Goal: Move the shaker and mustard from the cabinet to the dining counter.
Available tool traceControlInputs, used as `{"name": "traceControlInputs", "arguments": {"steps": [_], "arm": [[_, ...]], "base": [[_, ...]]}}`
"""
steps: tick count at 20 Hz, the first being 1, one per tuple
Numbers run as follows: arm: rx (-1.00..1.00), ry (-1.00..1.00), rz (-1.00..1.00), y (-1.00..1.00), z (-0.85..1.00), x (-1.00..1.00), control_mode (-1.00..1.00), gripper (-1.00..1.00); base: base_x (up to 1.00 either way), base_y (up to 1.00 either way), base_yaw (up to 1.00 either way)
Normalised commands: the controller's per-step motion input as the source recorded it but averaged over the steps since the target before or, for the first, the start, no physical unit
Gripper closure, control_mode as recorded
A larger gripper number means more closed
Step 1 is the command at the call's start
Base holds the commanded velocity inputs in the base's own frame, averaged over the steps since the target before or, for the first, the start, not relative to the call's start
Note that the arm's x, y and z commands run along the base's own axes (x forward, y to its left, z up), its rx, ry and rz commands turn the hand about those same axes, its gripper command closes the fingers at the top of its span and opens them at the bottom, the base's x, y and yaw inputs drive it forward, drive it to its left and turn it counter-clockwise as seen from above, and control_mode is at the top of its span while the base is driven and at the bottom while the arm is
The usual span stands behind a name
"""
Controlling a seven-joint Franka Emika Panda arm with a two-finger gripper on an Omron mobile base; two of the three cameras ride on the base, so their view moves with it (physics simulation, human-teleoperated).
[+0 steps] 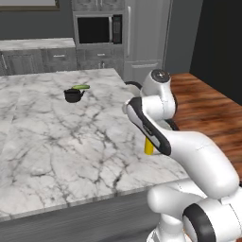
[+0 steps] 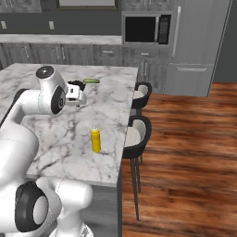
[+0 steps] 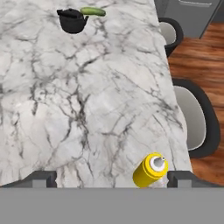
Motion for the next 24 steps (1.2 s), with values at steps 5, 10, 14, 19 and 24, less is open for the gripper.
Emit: {"name": "traceControlInputs", "arguments": {"steps": [5, 10, 14, 19, 24], "arm": [[0.07, 0.00, -0.08, -0.17, 0.32, -0.62, -1.00, -1.00], [0.10, 0.00, -0.08, -0.15, 0.42, -0.58, -1.00, -1.00], [0.03, -0.08, -0.08, -0.14, 0.16, -0.49, -1.00, -1.00], [0.00, -0.16, -0.02, -0.18, 0.00, -0.38, -1.00, -1.00], [0.00, -0.14, 0.00, -0.24, 0.00, -0.19, -1.00, -1.00]], "base": [[0.00, 0.00, 0.00], [0.00, 0.00, 0.00], [0.00, 0.00, 0.00], [0.00, 0.00, 0.00], [0.00, 0.00, 0.00]]}}
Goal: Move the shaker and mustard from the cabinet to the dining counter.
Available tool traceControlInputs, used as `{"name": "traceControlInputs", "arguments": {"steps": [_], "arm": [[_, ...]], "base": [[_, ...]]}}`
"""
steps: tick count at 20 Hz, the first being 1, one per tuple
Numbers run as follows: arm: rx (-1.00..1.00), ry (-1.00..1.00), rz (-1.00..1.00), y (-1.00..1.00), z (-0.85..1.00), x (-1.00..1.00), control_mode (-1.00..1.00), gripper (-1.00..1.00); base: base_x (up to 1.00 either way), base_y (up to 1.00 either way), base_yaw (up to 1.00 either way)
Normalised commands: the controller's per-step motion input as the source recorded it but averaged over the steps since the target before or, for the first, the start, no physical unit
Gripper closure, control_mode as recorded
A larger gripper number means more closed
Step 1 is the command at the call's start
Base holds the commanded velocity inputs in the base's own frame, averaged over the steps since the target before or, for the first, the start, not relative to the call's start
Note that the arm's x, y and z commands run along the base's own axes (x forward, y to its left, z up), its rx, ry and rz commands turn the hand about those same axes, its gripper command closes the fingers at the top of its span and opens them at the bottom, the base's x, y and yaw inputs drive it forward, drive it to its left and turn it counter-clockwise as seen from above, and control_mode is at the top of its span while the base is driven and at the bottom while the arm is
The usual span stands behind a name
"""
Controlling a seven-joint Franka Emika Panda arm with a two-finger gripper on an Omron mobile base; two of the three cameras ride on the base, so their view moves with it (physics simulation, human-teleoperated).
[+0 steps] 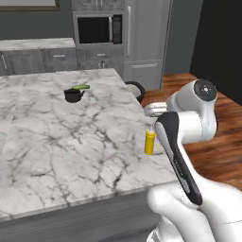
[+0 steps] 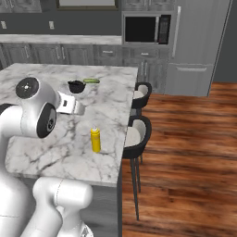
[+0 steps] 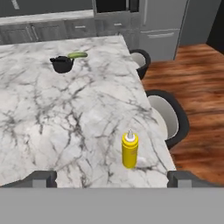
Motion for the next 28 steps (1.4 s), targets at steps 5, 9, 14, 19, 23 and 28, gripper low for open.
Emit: {"name": "traceControlInputs", "arguments": {"steps": [5, 9, 14, 19, 23, 28], "arm": [[0.00, -0.15, 0.00, -0.35, 0.00, -0.02, -1.00, -1.00], [0.00, -0.16, 0.00, -0.38, 0.00, -0.14, -1.00, -1.00], [0.00, -0.15, 0.00, -0.30, 0.00, -0.28, -1.00, -1.00], [0.00, -0.06, 0.00, -0.14, 0.00, -0.15, -1.00, -1.00], [0.00, 0.00, 0.00, -0.02, 0.00, 0.00, 1.00, -1.00], [0.00, 0.00, 0.00, 0.00, 0.00, 0.00, 1.00, -1.00]], "base": [[0.00, 0.00, 0.00], [0.00, 0.00, 0.00], [0.00, 0.00, 0.00], [0.00, 0.00, 0.00], [0.00, 0.00, 0.00], [-0.05, 0.00, 0.00]]}}
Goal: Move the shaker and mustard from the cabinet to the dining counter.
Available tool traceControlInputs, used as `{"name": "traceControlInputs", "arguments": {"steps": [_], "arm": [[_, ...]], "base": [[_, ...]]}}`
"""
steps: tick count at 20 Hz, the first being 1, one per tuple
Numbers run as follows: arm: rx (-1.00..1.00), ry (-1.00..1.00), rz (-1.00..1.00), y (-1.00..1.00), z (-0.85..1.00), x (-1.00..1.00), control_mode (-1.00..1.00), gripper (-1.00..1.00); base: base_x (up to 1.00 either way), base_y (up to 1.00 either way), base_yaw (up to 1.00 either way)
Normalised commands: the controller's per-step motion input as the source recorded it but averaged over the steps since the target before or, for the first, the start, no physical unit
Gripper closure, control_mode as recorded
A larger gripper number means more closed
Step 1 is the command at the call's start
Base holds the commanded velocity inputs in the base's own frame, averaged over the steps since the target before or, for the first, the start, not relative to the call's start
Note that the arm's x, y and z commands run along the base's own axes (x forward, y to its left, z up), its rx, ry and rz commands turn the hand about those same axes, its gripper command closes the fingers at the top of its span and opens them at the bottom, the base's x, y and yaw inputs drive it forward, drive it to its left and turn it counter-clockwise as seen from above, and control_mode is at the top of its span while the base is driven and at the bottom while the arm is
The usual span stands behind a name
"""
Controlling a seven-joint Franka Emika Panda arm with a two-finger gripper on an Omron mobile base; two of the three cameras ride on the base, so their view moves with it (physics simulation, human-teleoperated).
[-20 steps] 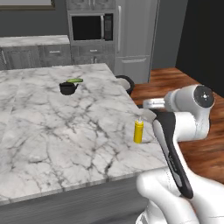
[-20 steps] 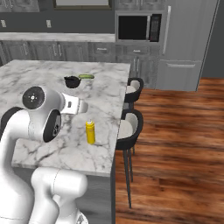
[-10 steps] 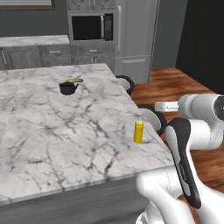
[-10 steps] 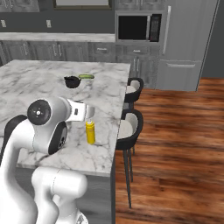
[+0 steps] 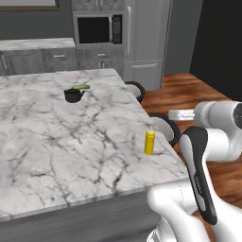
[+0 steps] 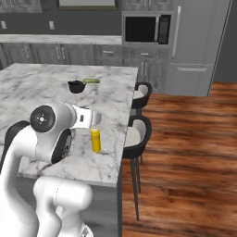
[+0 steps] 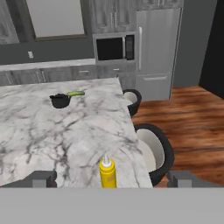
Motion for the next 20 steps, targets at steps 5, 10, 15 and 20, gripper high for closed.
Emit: {"name": "traceControlInputs", "arguments": {"steps": [5, 10, 15, 20], "arm": [[0.00, 0.00, 0.00, 0.00, 0.00, 0.00, 1.00, -1.00], [0.00, 0.00, 0.00, 0.00, 0.00, 0.00, 1.00, -1.00], [0.00, 0.00, 0.00, 0.00, 0.00, 0.00, 1.00, -1.00], [0.00, 0.00, 0.00, 0.00, 0.00, 0.00, 1.00, -1.00]], "base": [[-0.70, -0.16, -0.27], [-0.49, -0.35, -0.69], [-0.29, -0.48, -0.71], [0.00, -0.39, -0.86]]}}
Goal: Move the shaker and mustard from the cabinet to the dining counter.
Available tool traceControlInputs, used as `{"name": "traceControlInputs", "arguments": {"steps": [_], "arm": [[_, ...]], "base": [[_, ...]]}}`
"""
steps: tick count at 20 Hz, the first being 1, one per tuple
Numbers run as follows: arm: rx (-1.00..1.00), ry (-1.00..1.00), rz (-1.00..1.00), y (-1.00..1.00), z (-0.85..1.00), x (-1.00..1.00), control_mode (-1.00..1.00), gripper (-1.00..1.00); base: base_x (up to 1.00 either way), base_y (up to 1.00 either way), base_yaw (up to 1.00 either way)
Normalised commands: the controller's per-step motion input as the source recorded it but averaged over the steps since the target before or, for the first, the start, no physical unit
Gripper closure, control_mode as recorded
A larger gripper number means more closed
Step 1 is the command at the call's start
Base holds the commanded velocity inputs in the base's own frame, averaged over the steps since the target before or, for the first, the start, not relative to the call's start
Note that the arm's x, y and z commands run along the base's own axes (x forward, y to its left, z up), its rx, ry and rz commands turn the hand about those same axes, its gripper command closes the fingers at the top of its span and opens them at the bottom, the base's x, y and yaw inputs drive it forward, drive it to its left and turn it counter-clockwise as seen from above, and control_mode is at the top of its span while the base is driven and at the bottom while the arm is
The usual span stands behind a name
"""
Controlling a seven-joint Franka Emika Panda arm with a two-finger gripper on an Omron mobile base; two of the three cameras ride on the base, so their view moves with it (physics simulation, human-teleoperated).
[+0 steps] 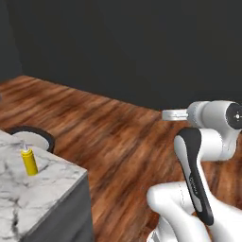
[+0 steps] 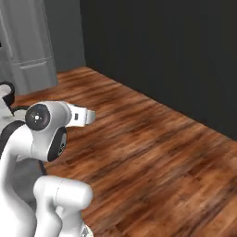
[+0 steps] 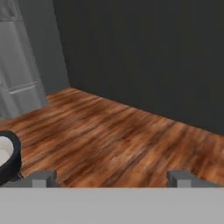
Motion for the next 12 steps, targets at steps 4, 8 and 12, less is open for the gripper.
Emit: {"name": "traceControlInputs", "arguments": {"steps": [4, 8, 12], "arm": [[0.00, 0.00, 0.00, 0.00, 0.00, 0.00, 1.00, -1.00], [0.00, 0.00, 0.00, 0.00, 0.00, 0.00, 1.00, -1.00], [0.00, 0.00, 0.00, 0.00, 0.00, 0.00, 1.00, -1.00]], "base": [[0.00, -0.28, -0.90], [0.00, -0.26, -0.89], [0.00, -0.27, -0.88]]}}
